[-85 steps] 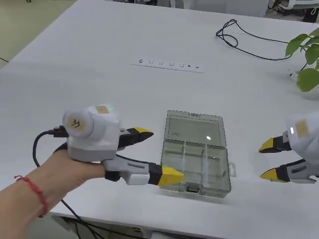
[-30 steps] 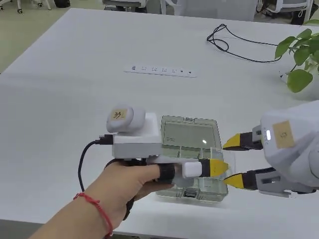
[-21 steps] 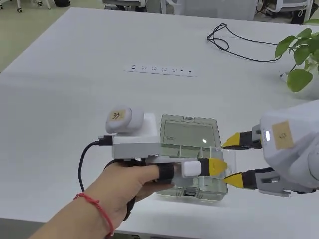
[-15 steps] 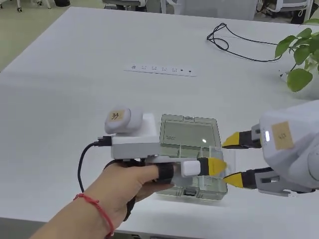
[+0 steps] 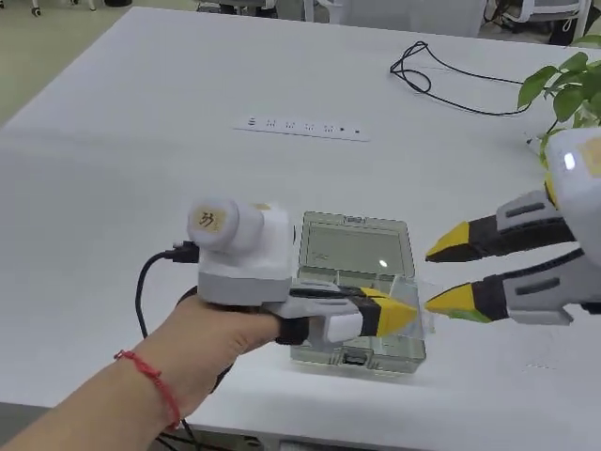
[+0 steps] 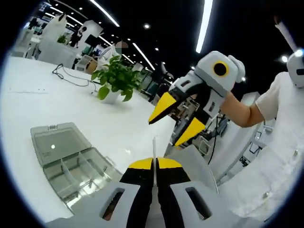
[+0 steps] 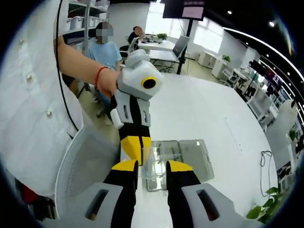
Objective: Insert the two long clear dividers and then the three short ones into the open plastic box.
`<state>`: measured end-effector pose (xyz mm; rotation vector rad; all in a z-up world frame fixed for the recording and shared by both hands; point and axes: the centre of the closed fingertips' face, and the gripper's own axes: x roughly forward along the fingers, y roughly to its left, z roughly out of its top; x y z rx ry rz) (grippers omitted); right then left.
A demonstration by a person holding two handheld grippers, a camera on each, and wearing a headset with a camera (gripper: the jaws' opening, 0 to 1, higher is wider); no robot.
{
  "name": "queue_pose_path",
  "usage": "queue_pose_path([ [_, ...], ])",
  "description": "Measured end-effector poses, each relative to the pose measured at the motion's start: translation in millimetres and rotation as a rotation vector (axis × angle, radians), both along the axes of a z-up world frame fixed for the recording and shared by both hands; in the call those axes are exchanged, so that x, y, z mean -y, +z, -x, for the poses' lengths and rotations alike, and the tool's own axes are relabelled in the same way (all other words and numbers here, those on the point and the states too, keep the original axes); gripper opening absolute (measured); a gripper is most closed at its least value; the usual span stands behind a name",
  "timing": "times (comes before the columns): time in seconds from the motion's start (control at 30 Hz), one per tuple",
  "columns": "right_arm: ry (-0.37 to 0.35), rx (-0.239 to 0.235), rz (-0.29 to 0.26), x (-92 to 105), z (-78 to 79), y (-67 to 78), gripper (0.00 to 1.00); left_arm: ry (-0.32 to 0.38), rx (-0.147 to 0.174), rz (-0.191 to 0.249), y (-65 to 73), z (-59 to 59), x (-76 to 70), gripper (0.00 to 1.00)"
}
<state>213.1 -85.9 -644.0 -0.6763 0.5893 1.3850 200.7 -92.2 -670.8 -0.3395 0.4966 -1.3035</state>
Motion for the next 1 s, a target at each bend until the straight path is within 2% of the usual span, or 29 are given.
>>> queue_pose_path([
  [0.07, 0.022, -0.037, -0.003, -0.4, 4.2, 2.1, 0.22, -0.021, 0.025, -0.005, 1.3, 3.0, -0.2, 0.00],
  [0.1, 0.032, -0.047, 0.001, 2.2, -1.2, 1.7, 0.21, -0.042, 0.056, -0.009, 2.9, 6.0, -0.2, 0.00],
  [0.13, 0.043, -0.067, 0.004, 2.1, 1.4, 1.9, 0.20, -0.053, 0.090, -0.011, 4.7, 7.1, -0.7, 0.00],
  [0.2, 0.065, -0.107, -0.002, 0.2, 7.1, 3.6, 0.17, -0.073, 0.127, -0.009, 7.4, 10.8, -1.4, 0.00],
  [0.23, 0.072, -0.127, -0.006, -0.7, 10.1, 4.3, 0.17, -0.078, 0.129, -0.009, 8.1, 12.2, -1.7, 0.00],
  [0.33, 0.100, -0.183, -0.013, -3.6, 19.0, 4.8, 0.13, -0.114, 0.196, 0.018, 16.2, 18.9, -1.5, 0.00],
  [0.5, 0.141, -0.232, -0.011, -6.7, 32.3, 5.6, 0.08, -0.131, 0.204, 0.026, 18.8, 22.8, -1.8, 0.00],
  [1.0, 0.176, -0.272, -0.003, -10.2, 47.9, 4.5, 0.04, -0.177, 0.244, 0.023, 21.3, 36.0, -0.4, 0.00],
])
